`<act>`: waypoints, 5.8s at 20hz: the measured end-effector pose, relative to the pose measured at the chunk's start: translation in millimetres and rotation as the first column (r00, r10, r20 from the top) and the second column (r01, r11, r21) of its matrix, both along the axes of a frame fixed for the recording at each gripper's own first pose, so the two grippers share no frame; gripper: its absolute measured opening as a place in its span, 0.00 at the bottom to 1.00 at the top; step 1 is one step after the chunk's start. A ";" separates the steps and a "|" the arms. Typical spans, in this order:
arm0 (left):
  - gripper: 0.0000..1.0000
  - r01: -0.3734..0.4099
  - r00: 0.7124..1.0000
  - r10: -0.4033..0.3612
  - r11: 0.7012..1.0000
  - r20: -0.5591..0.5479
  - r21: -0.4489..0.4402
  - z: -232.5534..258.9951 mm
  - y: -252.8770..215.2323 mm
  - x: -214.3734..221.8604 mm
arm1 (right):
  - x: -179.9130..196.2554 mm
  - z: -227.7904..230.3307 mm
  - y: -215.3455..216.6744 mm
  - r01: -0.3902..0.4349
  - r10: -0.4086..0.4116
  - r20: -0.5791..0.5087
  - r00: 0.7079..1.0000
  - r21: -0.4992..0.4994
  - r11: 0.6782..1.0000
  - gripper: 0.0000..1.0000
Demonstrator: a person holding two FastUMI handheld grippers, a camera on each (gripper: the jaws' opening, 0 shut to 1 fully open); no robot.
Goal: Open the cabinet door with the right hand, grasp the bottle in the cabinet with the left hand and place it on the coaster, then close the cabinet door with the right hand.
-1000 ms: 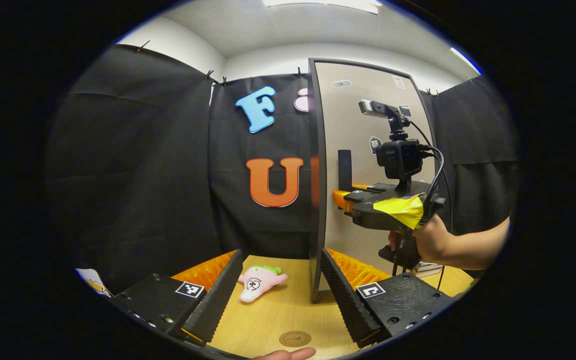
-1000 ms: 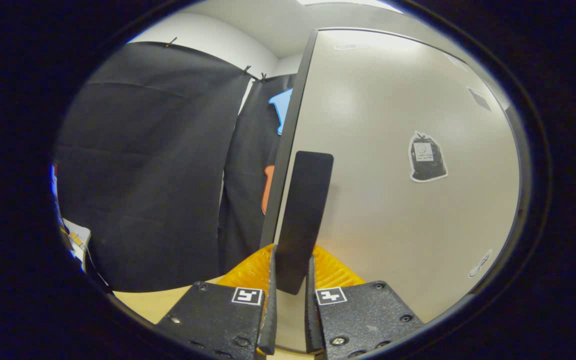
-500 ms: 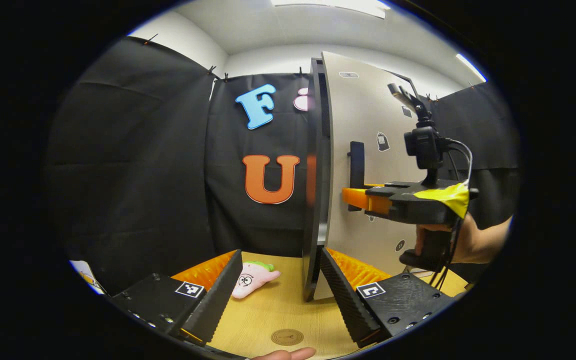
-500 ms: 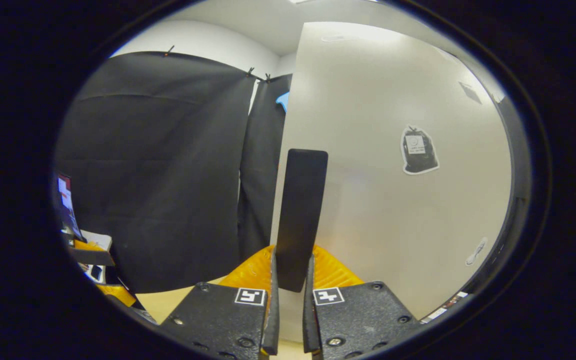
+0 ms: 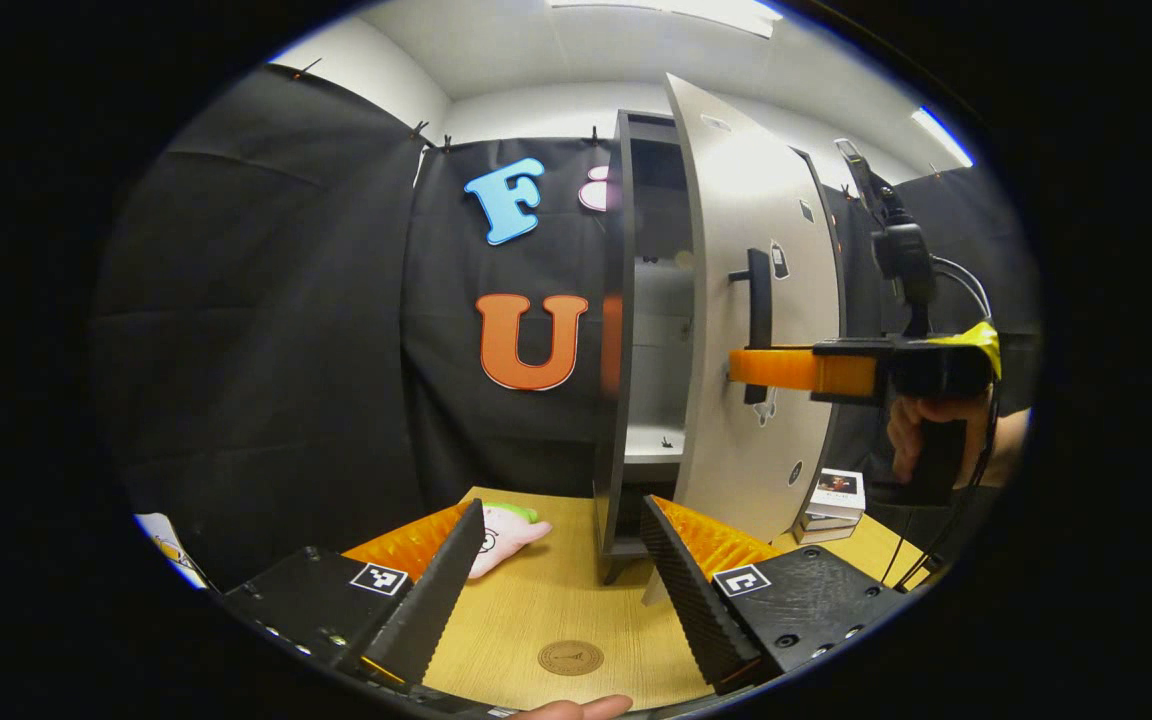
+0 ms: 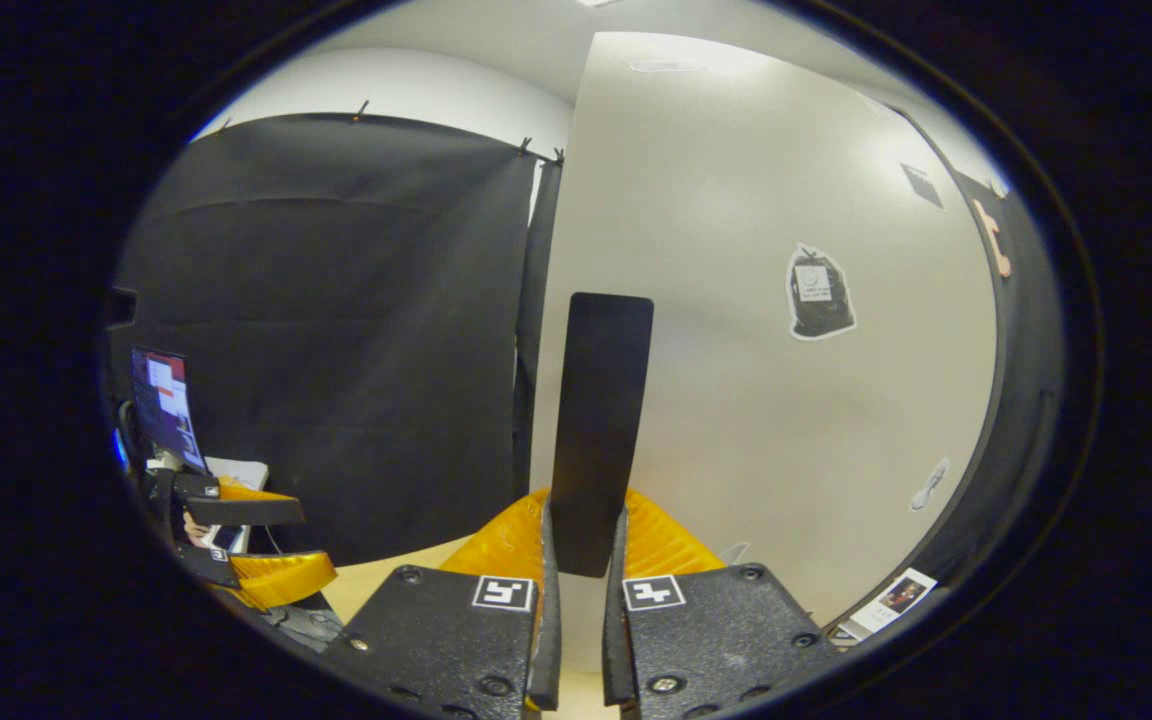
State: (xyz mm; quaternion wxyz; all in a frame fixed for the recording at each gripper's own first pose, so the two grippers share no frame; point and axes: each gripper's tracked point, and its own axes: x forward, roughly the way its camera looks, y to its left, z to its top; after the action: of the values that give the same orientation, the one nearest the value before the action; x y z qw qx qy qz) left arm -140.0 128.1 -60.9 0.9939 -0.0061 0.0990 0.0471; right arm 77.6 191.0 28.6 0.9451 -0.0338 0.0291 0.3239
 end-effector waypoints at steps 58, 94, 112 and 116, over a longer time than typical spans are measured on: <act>0.94 0.182 0.980 -0.187 0.981 0.075 0.068 -19.7 -201.2 313.8 | -59.2 -5.4 -172.9 0.648 -0.644 -0.067 0.762 0.101 0.755 0.11; 0.86 0.061 0.988 -0.076 0.991 0.134 0.115 21.8 -187.5 351.4 | -33.8 -12.3 -206.9 0.537 -0.532 -0.073 0.843 0.140 0.832 0.98; 0.75 -0.302 0.950 0.312 0.924 -0.007 0.235 -47.4 -76.1 120.7 | -26.9 -16.8 -201.9 0.223 -0.215 -0.058 0.975 0.272 0.936 1.00; 0.76 -0.346 0.931 0.361 0.920 -0.053 0.183 -92.5 -61.3 91.0 | -28.3 -18.0 -202.3 0.225 -0.221 -0.045 0.974 0.279 0.934 0.97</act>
State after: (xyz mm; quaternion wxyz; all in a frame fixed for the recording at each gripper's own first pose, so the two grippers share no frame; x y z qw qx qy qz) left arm -49.0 66.8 -153.5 0.9607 0.0634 0.1345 0.2345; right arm 49.2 -11.2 10.7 0.9706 0.1068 -0.0075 0.2157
